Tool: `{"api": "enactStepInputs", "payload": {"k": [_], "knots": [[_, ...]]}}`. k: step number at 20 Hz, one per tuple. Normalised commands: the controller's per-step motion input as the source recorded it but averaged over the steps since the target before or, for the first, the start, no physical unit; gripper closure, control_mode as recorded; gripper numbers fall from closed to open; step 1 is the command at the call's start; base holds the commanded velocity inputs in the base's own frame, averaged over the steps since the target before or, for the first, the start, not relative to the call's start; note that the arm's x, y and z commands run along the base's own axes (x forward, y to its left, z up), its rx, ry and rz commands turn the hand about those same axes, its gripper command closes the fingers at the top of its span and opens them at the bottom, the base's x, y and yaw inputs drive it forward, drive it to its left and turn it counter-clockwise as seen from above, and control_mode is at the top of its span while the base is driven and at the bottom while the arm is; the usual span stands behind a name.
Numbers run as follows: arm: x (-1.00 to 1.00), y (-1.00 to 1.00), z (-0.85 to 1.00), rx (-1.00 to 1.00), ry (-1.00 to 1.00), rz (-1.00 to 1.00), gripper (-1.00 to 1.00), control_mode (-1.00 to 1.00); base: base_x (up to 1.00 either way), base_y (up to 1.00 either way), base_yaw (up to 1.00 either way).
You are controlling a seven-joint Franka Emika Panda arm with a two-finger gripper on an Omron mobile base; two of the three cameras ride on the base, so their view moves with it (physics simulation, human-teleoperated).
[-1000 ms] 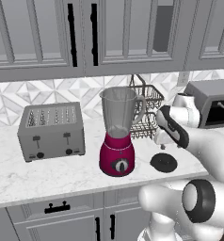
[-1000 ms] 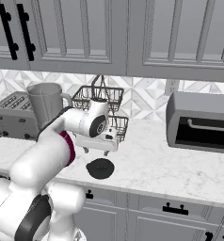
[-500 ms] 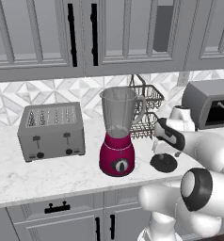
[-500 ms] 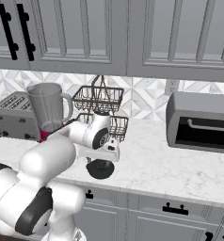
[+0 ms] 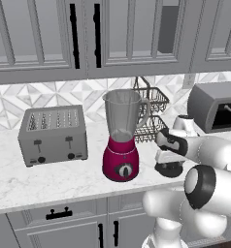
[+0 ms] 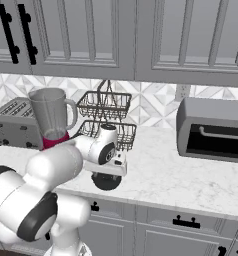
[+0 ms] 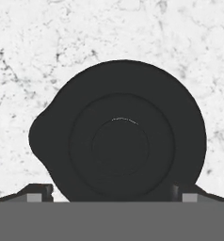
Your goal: Close the lid blender by securely placing the lid on top.
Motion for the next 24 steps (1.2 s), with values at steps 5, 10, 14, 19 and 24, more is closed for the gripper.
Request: {"api": "enactStepInputs", "payload": {"k": [5, 10, 14, 19, 24], "knots": [[0.12, 0.0, -0.07, 0.0, 0.0, 0.0, -1.0, -1.0, 0.0, 0.0, 0.0], [0.16, 0.0, -0.14, 0.0, 0.0, 0.0, -1.0, -1.0, 0.0, 0.0, 0.0], [0.14, -0.01, -0.21, 0.0, -0.01, 0.0, -1.0, -1.0, 0.0, 0.0, 0.0], [0.07, -0.03, -0.16, 0.0, 0.0, 0.0, 1.0, -1.0, 0.0, 0.0, 0.0], [0.0, 0.0, -0.33, 0.0, 0.0, 0.0, 1.0, -1.0, 0.0, 0.0, 0.0]]}}
